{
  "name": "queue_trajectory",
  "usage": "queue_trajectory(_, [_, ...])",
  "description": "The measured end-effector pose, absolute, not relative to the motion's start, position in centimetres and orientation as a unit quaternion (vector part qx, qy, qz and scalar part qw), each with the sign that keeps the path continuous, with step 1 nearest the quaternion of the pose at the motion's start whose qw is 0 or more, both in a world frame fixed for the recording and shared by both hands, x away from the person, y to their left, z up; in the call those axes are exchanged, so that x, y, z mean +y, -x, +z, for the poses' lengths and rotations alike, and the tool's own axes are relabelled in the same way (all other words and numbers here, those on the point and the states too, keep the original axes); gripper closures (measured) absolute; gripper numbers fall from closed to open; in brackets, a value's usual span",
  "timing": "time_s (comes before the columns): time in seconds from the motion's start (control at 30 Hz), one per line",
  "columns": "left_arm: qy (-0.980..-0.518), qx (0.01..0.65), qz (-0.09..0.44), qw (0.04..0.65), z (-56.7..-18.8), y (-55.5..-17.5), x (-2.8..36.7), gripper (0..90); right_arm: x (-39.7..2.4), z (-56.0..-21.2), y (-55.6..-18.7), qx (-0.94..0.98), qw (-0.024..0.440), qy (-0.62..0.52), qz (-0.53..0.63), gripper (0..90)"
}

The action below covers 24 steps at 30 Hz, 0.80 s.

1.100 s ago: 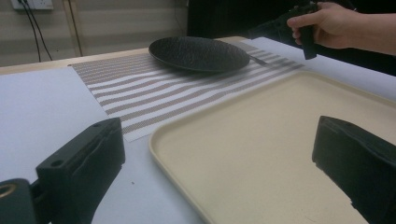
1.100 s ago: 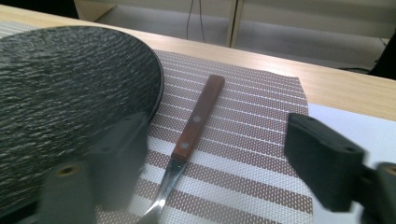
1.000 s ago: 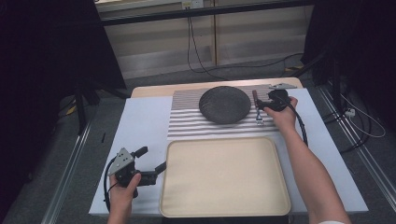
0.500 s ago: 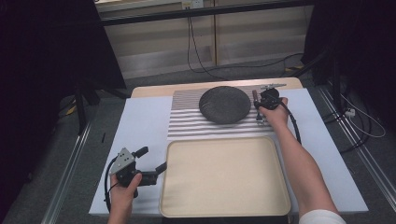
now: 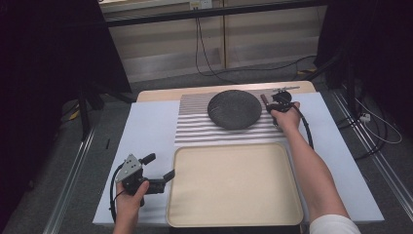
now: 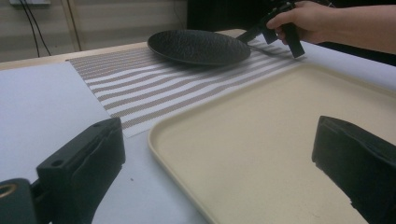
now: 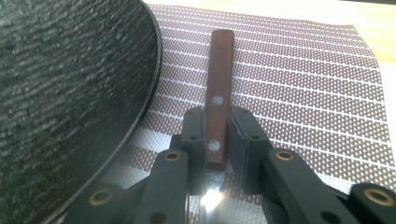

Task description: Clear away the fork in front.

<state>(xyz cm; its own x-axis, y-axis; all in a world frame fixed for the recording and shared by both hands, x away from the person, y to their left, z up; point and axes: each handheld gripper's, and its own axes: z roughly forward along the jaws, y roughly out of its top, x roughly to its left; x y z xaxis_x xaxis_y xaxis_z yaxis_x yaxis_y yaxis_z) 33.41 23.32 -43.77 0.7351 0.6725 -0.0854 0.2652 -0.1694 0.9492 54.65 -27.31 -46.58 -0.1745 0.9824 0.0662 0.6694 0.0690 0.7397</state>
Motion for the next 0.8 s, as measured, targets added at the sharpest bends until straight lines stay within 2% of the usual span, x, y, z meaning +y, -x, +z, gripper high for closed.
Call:
queue_trajectory(0.4, [-0.741,0.319,0.182,0.563,-43.78,-33.63,23.36,3.2,-26.73,-46.37,-54.39,0.713,0.246,-0.583,0.301,76.0])
queue_trajectory(0.67, [-0.745,0.316,0.18,0.56,-43.82,-33.46,23.27,3.3,-27.24,-46.38,-54.62,0.704,0.224,-0.596,0.313,77.8])
queue_trajectory(0.8, [-0.749,0.314,0.181,0.555,-43.9,-33.29,23.44,3.2,-27.0,-46.27,-54.71,0.705,0.227,-0.599,0.304,78.0])
